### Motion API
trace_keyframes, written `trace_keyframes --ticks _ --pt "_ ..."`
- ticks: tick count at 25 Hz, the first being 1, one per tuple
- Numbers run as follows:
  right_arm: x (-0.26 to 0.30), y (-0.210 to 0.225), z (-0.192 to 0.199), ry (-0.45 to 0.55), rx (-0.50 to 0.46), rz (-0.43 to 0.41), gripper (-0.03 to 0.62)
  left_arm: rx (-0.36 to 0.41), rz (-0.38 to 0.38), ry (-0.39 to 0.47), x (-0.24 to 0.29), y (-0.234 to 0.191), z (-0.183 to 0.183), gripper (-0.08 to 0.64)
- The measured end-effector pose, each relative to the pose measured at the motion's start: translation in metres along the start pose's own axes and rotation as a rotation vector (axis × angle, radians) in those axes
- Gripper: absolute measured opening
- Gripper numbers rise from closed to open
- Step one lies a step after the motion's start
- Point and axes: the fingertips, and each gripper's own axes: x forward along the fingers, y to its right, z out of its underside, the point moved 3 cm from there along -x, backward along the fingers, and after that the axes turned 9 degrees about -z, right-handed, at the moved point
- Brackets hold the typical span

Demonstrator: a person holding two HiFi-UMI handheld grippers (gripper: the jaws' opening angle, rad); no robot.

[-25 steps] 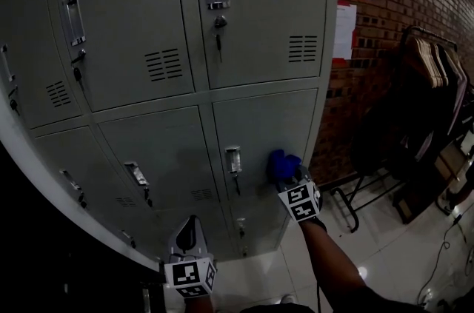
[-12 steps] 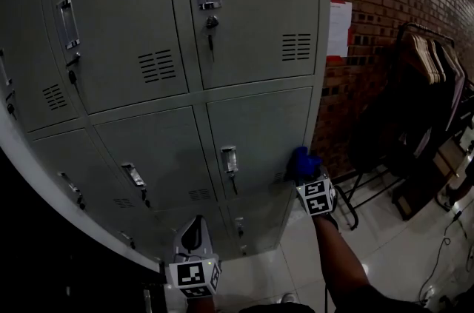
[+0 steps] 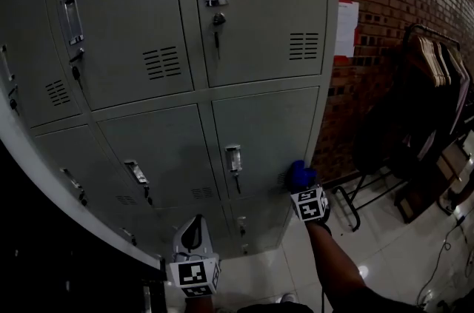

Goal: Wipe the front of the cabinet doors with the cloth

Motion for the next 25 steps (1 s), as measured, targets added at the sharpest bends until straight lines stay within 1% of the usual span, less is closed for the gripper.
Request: trace_keyframes --ticks 3,7,11,14,15,17,25 --pt "0.006 -0.007 -0.002 -0.012 0.022 0.010 0.081 0.002 0.000 -0.001 -0.001 0.001 0.002 0.017" --pt "0.009 -0.026 -0.010 -0.011 0.003 -0.015 0.081 -0.008 0.004 -0.005 0.000 0.000 0.003 0.016" --pt "0.013 -0.050 -0.021 0.018 0.003 -0.055 0.081 -0.010 0.000 -0.003 -0.001 -0.005 0.002 0.017" --pt "0.012 -0.061 -0.026 0.041 0.065 -0.089 0.081 -0.004 -0.010 -0.003 -0.003 -0.008 0.002 0.015" --pt "0.012 -0.066 -0.028 0.044 0.068 -0.102 0.081 0.003 -0.016 -0.001 -0.004 -0.010 0.002 0.017" --pt "0.014 -0.077 -0.034 0.051 0.055 -0.126 0.081 0.012 -0.025 0.001 -0.004 -0.013 0.002 0.017" --pt "0.021 -0.127 -0.054 0.089 0.029 -0.235 0.081 -0.002 -0.044 0.002 -0.009 -0.027 0.004 0.017"
